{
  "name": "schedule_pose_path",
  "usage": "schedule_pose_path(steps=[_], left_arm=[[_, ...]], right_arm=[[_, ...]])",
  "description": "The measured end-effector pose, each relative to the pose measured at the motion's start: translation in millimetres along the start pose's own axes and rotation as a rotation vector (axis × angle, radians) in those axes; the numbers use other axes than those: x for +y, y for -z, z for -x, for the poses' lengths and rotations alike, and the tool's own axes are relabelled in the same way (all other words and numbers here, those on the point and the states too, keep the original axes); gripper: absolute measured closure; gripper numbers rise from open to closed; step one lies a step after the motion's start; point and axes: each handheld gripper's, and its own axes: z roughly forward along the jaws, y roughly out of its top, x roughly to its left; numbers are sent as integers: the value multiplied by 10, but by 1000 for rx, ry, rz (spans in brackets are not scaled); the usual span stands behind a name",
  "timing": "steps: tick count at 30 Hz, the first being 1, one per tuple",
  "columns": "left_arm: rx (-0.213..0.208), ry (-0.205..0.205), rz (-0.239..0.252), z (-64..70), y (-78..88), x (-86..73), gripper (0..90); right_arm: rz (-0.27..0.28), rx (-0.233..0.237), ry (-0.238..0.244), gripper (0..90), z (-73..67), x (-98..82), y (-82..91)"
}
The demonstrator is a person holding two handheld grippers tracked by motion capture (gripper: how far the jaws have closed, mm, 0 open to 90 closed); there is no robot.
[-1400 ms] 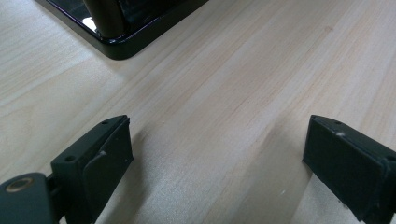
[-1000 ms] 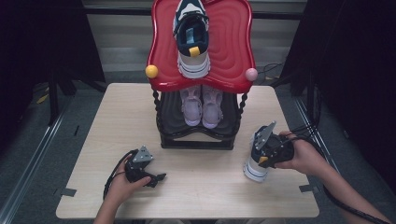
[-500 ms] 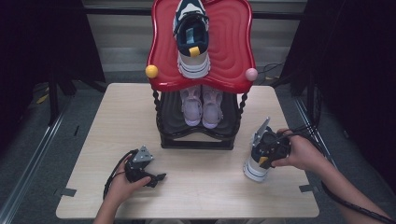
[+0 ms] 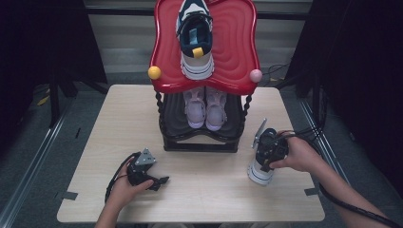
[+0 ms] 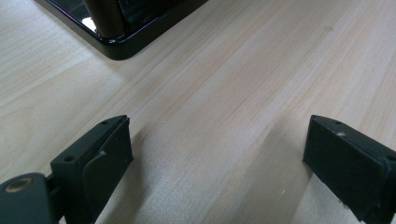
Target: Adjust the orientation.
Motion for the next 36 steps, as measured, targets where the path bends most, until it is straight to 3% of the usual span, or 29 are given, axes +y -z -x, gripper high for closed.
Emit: schedule_pose_path(steps=[7, 8, 9, 11, 28, 34, 35, 36], left_arm=[[-1, -2, 0, -1, -1, 0, 72], [-1, -2, 1, -1, -1, 0, 72], [-1, -2, 1, -1, -1, 1, 72], [-4, 0, 1, -1, -2, 0, 71], [-6, 0, 1, 1, -3, 0, 69], [-7, -2, 0, -1, -2, 0, 68], [-8, -1, 0, -2, -2, -1, 68], [-7, -2, 0, -1, -2, 0, 68]], right_arm=[[-26, 28, -26, 633, 3, 26, 5], [-25, 23, -1, 634, 23, 25, -4], [-28, 28, -25, 644, 6, 35, -4], [-34, 28, -3, 648, 19, 38, -12], [-81, 31, 29, 683, 20, 74, 0], [-102, 33, 8, 696, -13, 75, 17], [-88, 28, 43, 696, 8, 70, 7], [-89, 27, 47, 697, 6, 68, 9]])
